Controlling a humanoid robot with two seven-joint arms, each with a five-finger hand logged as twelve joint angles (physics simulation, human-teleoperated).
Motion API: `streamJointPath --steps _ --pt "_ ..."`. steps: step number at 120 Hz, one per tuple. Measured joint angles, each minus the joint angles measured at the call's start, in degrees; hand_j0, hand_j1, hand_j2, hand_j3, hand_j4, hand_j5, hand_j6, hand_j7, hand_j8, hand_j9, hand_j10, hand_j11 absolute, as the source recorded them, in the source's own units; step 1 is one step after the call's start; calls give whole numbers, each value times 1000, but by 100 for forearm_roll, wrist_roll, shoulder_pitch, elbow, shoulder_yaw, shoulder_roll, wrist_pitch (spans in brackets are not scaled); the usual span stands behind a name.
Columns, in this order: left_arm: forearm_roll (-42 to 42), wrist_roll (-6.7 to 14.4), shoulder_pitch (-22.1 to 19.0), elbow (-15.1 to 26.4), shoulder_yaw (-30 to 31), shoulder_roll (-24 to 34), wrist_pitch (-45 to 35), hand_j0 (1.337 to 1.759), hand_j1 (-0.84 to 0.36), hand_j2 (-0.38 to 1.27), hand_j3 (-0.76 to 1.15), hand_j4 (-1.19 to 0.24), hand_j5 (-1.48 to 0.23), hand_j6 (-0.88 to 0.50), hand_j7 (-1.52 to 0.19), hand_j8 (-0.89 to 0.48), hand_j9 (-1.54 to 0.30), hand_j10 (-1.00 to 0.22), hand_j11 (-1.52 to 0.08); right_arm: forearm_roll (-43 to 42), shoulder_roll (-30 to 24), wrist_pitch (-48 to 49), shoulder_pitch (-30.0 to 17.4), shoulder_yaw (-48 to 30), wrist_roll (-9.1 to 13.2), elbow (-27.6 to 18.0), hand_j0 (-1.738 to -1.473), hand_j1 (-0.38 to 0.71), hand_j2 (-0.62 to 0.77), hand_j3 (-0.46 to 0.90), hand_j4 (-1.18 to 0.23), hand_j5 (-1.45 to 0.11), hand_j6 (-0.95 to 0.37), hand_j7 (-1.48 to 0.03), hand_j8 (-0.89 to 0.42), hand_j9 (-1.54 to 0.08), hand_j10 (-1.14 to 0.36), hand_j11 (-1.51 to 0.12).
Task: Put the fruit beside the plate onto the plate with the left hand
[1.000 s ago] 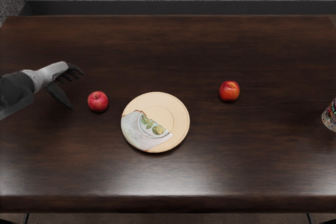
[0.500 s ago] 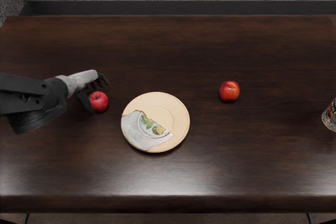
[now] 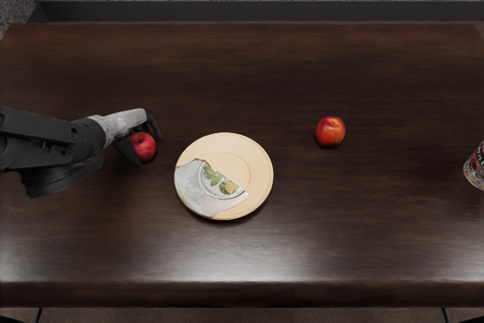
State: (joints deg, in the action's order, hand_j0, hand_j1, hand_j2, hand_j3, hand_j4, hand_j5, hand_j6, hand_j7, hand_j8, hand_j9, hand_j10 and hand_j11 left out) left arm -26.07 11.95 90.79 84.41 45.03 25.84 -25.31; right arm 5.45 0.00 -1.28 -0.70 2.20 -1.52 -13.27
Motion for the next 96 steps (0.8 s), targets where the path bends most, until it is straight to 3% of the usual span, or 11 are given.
streamJointPath --steps 29,49,52,65,96 --pt "-16 5 0 -4 41 0 7 1654 -268 138 0 -598 -785 -406 -798 -423 -800 -590 -802 0 0 2 0 0 1 0 -1658 -312 -6 0 -31 -40 -31 -40 -31 -40 -31 -40" --pt "2 32 181 3 48 -30 5 1655 -311 267 0 -649 -865 -373 -870 -387 -866 -647 -866 0 0 -1 0 0 1 0 -1658 -312 -6 0 -31 -40 -31 -40 -31 -40 -31 -40" --pt "10 35 227 4 50 -93 6 1655 -313 319 0 -643 -875 -360 -878 -376 -869 -664 -870 0 0 1 0 0 1 0 -1658 -312 -6 0 -31 -40 -31 -40 -31 -40 -31 -40" --pt "120 36 482 12 50 -388 13 1654 -306 254 0 -628 -907 -347 -907 -360 -893 -661 -894 0 0 0 0 0 0 0 -1658 -312 -6 0 -31 -40 -31 -40 -31 -40 -31 -40" --pt "495 36 1164 18 53 -1321 -3 1656 -318 284 0 -614 -949 -325 -936 -341 -912 -649 -911 0 0 1 0 0 1 0 -1658 -312 -6 0 -31 -40 -31 -40 -31 -40 -31 -40"
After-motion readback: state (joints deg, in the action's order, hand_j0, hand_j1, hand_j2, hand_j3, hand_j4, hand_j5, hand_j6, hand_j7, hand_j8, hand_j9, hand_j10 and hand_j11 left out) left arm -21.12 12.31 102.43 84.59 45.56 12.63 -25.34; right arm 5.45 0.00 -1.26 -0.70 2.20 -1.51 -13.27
